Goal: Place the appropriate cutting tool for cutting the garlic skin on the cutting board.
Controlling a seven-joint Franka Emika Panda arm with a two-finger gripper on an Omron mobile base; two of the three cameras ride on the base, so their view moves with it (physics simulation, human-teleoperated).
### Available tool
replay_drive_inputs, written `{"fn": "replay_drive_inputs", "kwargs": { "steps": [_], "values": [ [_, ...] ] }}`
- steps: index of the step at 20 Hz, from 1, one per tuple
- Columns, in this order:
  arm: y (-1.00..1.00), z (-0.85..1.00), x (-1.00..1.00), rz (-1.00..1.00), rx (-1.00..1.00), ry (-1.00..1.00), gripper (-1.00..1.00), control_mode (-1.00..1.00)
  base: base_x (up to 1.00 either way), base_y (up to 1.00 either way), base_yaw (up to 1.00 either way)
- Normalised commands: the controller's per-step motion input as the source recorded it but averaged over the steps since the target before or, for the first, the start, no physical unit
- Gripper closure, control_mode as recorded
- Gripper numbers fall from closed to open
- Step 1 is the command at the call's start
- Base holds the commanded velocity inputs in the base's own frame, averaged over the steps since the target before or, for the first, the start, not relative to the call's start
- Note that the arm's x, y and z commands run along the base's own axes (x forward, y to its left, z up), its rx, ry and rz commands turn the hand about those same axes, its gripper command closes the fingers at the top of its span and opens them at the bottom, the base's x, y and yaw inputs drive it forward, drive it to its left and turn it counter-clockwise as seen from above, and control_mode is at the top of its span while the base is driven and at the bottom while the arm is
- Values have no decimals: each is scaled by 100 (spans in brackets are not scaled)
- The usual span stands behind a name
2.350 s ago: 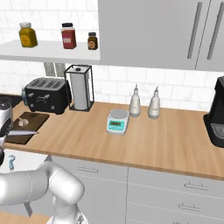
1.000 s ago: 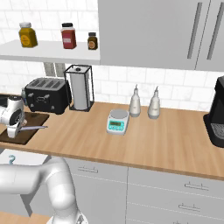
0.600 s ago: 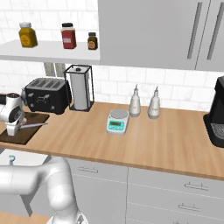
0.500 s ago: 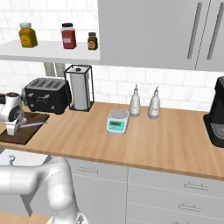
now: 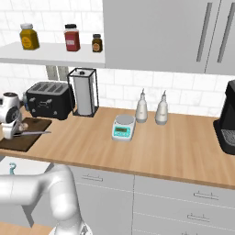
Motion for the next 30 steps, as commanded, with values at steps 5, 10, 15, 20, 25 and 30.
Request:
{"fn": "replay_drive_inputs", "kwargs": {
  "steps": [5,10,15,20,25,30],
  "values": [
    [-21,43,-40,0,0,0,-100,-100,0,0,0],
    [-40,24,-40,0,0,0,-100,-100,0,0,0],
    [-67,11,-18,0,0,0,-100,-100,0,0,0],
    [-73,12,-3,0,0,0,-100,-100,0,0,0],
    [-80,11,-11,-2,5,-3,-100,-100,0,0,0],
    [-80,13,-15,-4,7,-8,-100,-100,0,0,0]
  ]
}}
